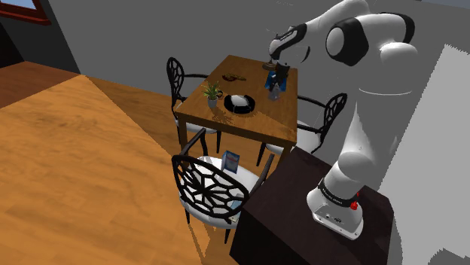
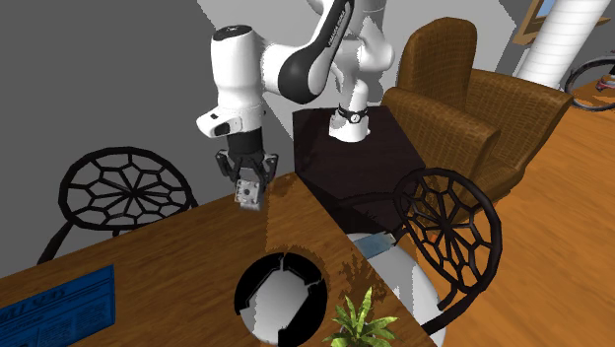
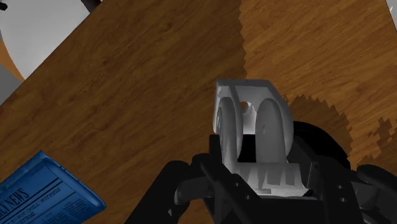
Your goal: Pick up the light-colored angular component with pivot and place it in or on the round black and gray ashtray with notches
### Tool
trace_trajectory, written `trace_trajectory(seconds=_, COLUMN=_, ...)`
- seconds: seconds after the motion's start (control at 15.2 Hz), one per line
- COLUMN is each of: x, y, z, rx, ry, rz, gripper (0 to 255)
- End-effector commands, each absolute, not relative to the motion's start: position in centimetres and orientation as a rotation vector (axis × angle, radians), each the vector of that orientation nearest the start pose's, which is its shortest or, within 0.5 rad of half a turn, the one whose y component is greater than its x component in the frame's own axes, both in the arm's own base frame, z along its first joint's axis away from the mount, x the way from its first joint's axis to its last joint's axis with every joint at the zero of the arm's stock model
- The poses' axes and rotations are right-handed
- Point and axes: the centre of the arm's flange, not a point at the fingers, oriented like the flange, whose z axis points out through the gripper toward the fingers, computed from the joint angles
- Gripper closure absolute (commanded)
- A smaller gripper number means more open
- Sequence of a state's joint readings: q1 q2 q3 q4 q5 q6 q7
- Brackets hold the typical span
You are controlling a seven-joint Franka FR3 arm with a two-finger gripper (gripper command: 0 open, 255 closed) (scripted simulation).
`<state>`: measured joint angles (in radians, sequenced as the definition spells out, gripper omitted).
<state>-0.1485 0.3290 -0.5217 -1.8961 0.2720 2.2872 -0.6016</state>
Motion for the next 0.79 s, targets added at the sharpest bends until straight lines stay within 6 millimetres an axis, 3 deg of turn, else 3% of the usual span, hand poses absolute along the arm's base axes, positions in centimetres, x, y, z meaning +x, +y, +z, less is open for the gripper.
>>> trace_trajectory(seconds=0.0, x=53.7, y=-36.1, z=36.3, rx=-3.143, ry=0.323, rz=-0.198, gripper=255)
trace_trajectory(seconds=0.59, x=65.0, y=-32.3, z=36.9, rx=-3.143, ry=0.323, rz=-0.198, gripper=255)
trace_trajectory(seconds=0.66, x=63.6, y=-32.7, z=36.7, rx=-3.144, ry=0.323, rz=-0.198, gripper=255)
trace_trajectory(seconds=0.73, x=63.6, y=-32.7, z=36.7, rx=-3.144, ry=0.323, rz=-0.198, gripper=0)
